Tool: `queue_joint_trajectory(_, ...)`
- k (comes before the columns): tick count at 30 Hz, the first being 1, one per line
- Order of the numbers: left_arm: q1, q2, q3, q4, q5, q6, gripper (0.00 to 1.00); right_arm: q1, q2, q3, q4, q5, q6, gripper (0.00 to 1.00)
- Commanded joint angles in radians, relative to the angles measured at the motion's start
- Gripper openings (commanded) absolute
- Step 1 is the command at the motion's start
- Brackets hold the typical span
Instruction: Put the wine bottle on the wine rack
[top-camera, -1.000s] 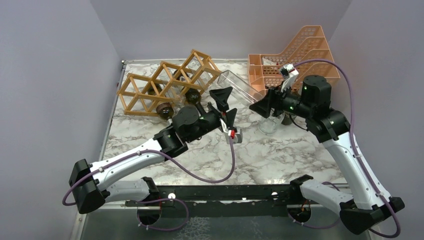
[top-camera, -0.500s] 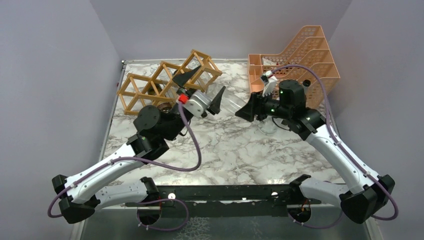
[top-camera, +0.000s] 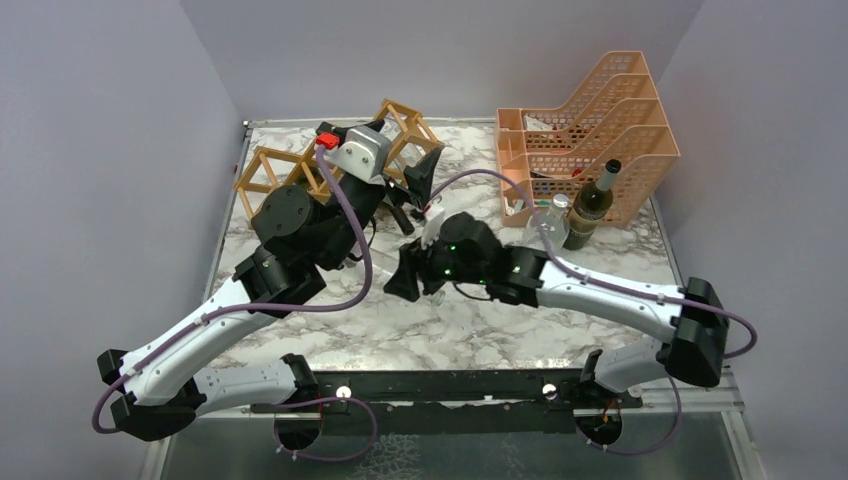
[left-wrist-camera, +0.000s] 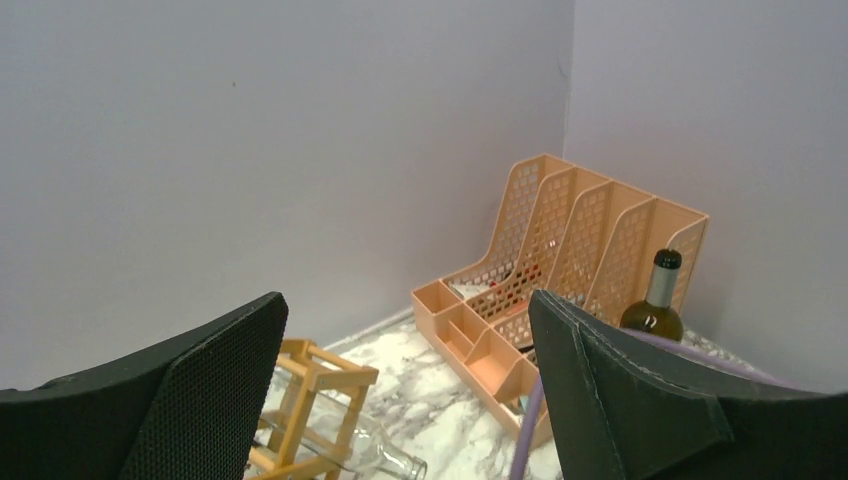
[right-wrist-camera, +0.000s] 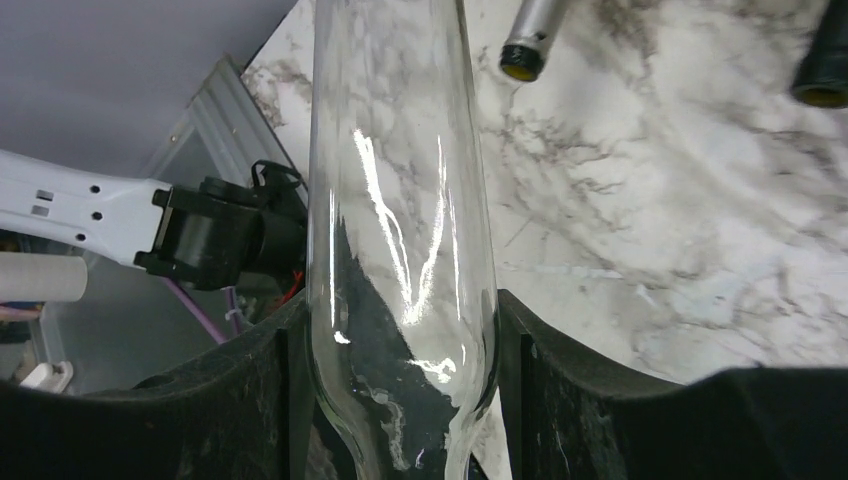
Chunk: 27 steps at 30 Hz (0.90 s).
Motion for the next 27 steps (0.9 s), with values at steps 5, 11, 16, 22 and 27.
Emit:
queue_joint_trajectory(5,-0.002,-0.018,0.053,-0.175,-0.085,-0.096,0.96,0.140,0.264,0.188,0.253,0.220,0.125,0.01)
queue_joint_trajectory(11,-0.003,-0.026,0.075,-0.270,-0.096,-0.118,0.96,0.153,0.419,0.304,0.303,0.307,0.191,0.01)
queue_joint_trajectory(16,-0.003,-0.043,0.080,-0.305,-0.104,-0.124,0.96,0.153,0.496,0.381,0.322,0.365,0.213,0.01)
queue_joint_trajectory(22,-0.003,-0.055,0.094,-0.351,-0.095,-0.124,0.97,0.153,0.572,0.443,0.347,0.405,0.262,0.01)
queue_joint_trajectory(27,-0.003,-0.072,0.084,-0.355,-0.097,-0.126,0.97,0.153,0.641,0.496,0.368,0.460,0.285,0.01)
